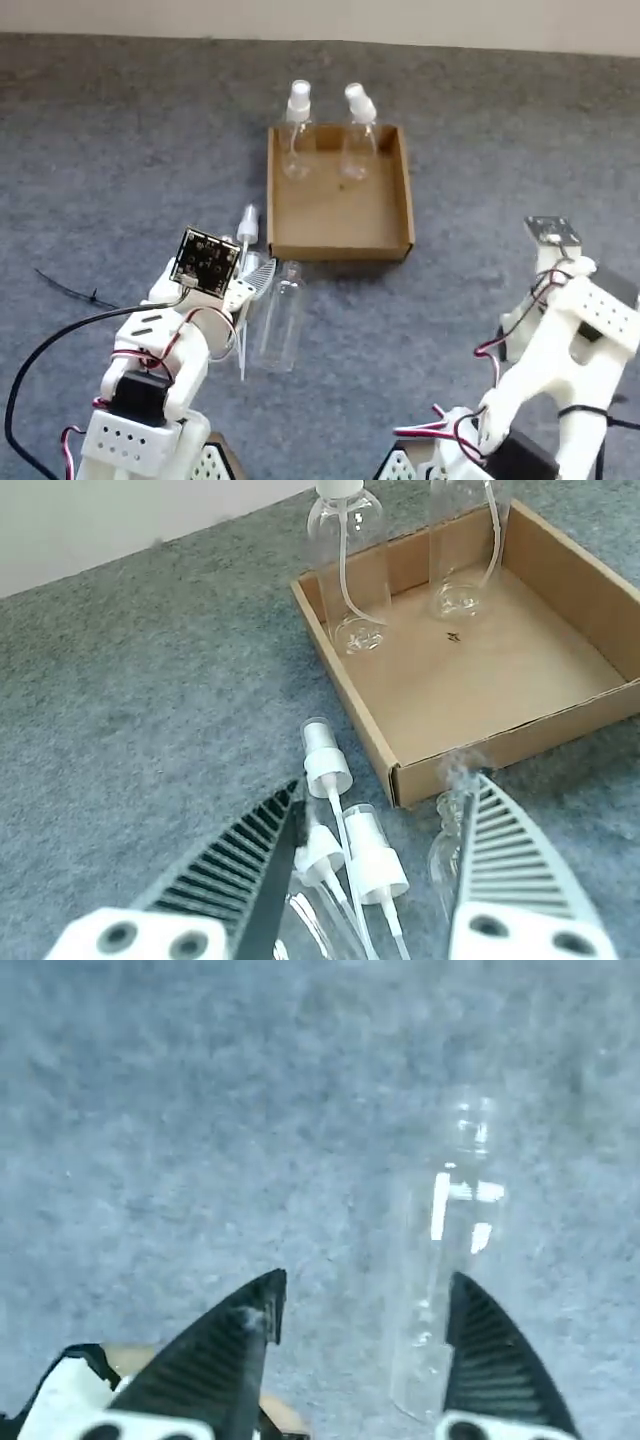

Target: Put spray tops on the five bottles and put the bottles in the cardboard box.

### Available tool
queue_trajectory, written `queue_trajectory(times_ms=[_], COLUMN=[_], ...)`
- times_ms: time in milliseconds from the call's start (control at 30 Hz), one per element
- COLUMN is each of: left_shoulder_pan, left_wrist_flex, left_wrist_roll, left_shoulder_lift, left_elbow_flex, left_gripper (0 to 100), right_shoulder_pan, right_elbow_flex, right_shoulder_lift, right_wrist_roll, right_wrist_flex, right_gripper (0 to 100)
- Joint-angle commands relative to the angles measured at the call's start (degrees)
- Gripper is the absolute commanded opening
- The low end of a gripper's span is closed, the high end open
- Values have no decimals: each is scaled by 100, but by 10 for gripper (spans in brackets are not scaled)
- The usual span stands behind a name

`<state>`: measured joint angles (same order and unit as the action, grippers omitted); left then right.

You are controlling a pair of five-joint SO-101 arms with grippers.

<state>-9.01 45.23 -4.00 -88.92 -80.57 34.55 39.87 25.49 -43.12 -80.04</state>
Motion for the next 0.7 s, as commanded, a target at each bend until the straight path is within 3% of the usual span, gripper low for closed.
queue_trajectory(times_ms=[0,133,300,667], left_shoulder_pan=[75,75,75,57], left_wrist_flex=[-158,-158,-158,-158], left_wrist_roll=[-53,-53,-53,-53], left_shoulder_lift=[-22,-22,-22,-40], left_elbow_flex=[48,48,48,4], left_gripper=[231,231,231,231], right_shoulder_pan=[479,532,365,356], right_elbow_flex=[22,22,338,796], right_shoulder_lift=[233,233,145,-1516], right_wrist_roll=[-352,-431,-413,-396], right_wrist_flex=[119,136,866,1745], right_gripper=[272,279,279,239])
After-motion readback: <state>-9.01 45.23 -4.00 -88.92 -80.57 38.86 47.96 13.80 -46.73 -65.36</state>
